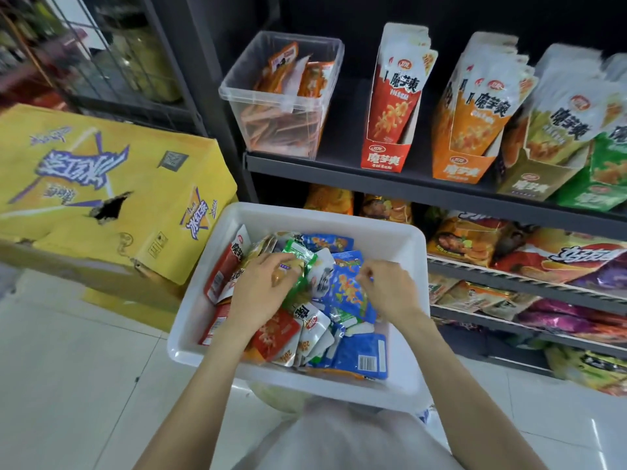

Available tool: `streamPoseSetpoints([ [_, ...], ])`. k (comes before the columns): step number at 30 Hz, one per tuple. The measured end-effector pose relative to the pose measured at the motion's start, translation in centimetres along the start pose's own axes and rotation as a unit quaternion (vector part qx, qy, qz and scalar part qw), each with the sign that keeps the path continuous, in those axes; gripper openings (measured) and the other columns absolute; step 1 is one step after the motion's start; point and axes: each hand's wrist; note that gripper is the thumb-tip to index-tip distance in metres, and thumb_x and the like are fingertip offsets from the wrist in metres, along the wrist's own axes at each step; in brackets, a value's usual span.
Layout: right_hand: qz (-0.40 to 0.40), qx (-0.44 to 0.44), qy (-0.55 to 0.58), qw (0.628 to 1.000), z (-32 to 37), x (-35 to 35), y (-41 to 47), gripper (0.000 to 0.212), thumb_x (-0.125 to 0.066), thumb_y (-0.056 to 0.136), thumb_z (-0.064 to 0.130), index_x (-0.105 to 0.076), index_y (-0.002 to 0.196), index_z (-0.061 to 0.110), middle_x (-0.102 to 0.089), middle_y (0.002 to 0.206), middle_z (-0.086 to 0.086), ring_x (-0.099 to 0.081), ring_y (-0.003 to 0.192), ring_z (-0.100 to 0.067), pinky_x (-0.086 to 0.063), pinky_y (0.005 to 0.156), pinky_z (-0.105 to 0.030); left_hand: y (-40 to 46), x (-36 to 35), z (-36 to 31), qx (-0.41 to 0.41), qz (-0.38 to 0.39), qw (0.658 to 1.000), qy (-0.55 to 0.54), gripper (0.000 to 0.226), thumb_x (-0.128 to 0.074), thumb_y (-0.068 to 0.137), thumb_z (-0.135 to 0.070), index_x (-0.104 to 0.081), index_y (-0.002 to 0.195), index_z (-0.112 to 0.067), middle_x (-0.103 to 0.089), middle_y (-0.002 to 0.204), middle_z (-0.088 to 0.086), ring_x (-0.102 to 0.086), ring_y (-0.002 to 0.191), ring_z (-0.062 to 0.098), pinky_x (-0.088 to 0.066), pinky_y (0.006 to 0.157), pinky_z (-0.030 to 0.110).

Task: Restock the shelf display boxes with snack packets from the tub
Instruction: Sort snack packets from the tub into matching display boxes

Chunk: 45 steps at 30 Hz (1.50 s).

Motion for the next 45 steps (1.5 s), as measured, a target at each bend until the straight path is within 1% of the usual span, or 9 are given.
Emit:
streamPoseSetpoints([
  [5, -0.092, -0.056, 0.372, 0.922, -1.1, 2.7, -3.1, 0.007, -0.061, 0.092, 0.014, -0.059, 0.085, 0.014, -0.066, 0.085, 0.005, -0.061, 0.077, 0.003, -0.044, 0.063, -0.018, -0.5, -0.4, -2.9, 0.144, 0.003, 0.948, -0.284, 0.018, -0.064, 0.088, -0.031, -0.061, 0.102, -0.021, -0.066, 0.101, -0.009, -0.061, 0.098, 0.004, -0.046, 0.087, 0.02],
  [8, -0.04, -0.065, 0.54, 0.838, -0.3, 2.9, -4.1, 0.007, -0.06, 0.092, 0.011, -0.056, 0.091, 0.016, -0.069, 0.095, -0.005, -0.067, 0.09, -0.014, -0.053, 0.07, -0.028, -0.5, -0.9, -5.3, 0.154, 0.088, 0.908, -0.379, 0.028, -0.063, 0.088, -0.03, -0.056, 0.114, -0.025, -0.068, 0.108, 0.001, -0.065, 0.102, 0.012, -0.052, 0.09, 0.03],
  [11, -0.038, -0.067, 0.598, 0.798, 0.0, 2.7, -4.9, 0.014, -0.059, 0.092, 0.007, -0.054, 0.1, 0.018, -0.067, 0.1, -0.008, -0.067, 0.095, -0.022, -0.056, 0.069, -0.031, -0.4, -1.1, -7.3, 0.122, 0.123, 0.9, -0.401, 0.035, -0.063, 0.087, -0.026, -0.052, 0.12, -0.029, -0.067, 0.107, 0.0, -0.067, 0.093, 0.003, -0.053, 0.071, 0.017],
  [15, -0.033, -0.072, 0.593, 0.801, -0.1, 2.8, -5.7, 0.034, -0.06, 0.091, 0.006, -0.048, 0.12, 0.019, -0.065, 0.099, -0.006, -0.068, 0.09, -0.014, -0.058, 0.068, -0.03, -0.2, -1.9, -7.4, 0.064, 0.114, 0.927, -0.351, 0.044, -0.069, 0.083, -0.012, -0.05, 0.116, -0.034, -0.064, 0.11, -0.007, -0.063, 0.093, -0.004, -0.052, 0.069, 0.015],
  [21, -0.087, -0.055, 0.506, 0.856, -0.9, 5.2, -5.9, 0.064, -0.072, 0.083, 0.012, -0.035, 0.129, 0.035, -0.062, 0.099, 0.005, -0.066, 0.084, -0.01, -0.052, 0.064, -0.018, 0.1, -1.9, -7.6, -0.042, 0.184, 0.959, -0.211, 0.051, -0.067, 0.087, -0.018, -0.043, 0.118, -0.051, -0.064, 0.108, -0.019, -0.064, 0.093, 0.002, -0.055, 0.08, 0.035],
  [26, -0.115, -0.055, 0.454, 0.882, -2.4, 8.0, -6.9, 0.047, -0.072, 0.083, 0.012, -0.043, 0.107, 0.041, -0.069, 0.091, 0.012, -0.068, 0.075, -0.007, -0.052, 0.052, -0.024, 1.1, -1.2, -10.2, -0.115, 0.235, 0.955, -0.14, 0.055, -0.066, 0.088, -0.017, -0.038, 0.108, -0.06, -0.057, 0.103, -0.027, -0.061, 0.096, 0.001, -0.054, 0.08, 0.027],
  [32, -0.144, -0.049, 0.544, 0.825, -4.4, 9.2, -8.6, 0.048, -0.067, 0.085, 0.003, -0.042, 0.116, 0.029, -0.069, 0.098, 0.002, -0.071, 0.087, -0.016, -0.059, 0.058, -0.033, 1.9, -2.7, -13.5, -0.177, 0.259, 0.944, -0.105, 0.045, -0.064, 0.088, -0.018, -0.048, 0.122, -0.043, -0.06, 0.102, -0.019, -0.06, 0.093, -0.001, -0.055, 0.077, 0.022],
  [37, -0.307, -0.075, 0.538, 0.781, -8.4, 12.1, -9.7, 0.043, -0.065, 0.086, 0.0, -0.043, 0.105, 0.032, -0.066, 0.094, 0.005, -0.07, 0.081, -0.012, -0.059, 0.058, -0.035, 2.2, -5.1, -17.5, -0.24, 0.158, 0.945, -0.157, 0.037, -0.063, 0.09, -0.018, -0.053, 0.118, -0.04, -0.06, 0.104, -0.027, -0.056, 0.101, -0.007, -0.046, 0.078, 0.009],
  [45, -0.529, -0.111, 0.488, 0.685, -21.2, 19.1, -11.9, 0.032, -0.063, 0.089, 0.003, -0.043, 0.101, 0.025, -0.062, 0.096, 0.001, -0.069, 0.085, -0.008, -0.058, 0.066, -0.029, 3.2, -11.4, -25.5, -0.298, 0.117, 0.939, -0.124, 0.031, -0.059, 0.091, -0.019, -0.058, 0.122, -0.026, -0.063, 0.116, -0.013, -0.054, 0.112, 0.005, -0.046, 0.096, 0.035],
])
Point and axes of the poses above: each hand's wrist, its own y-axis towards the middle knuckle, its own x-axis out of the back of the hand, z = x × y
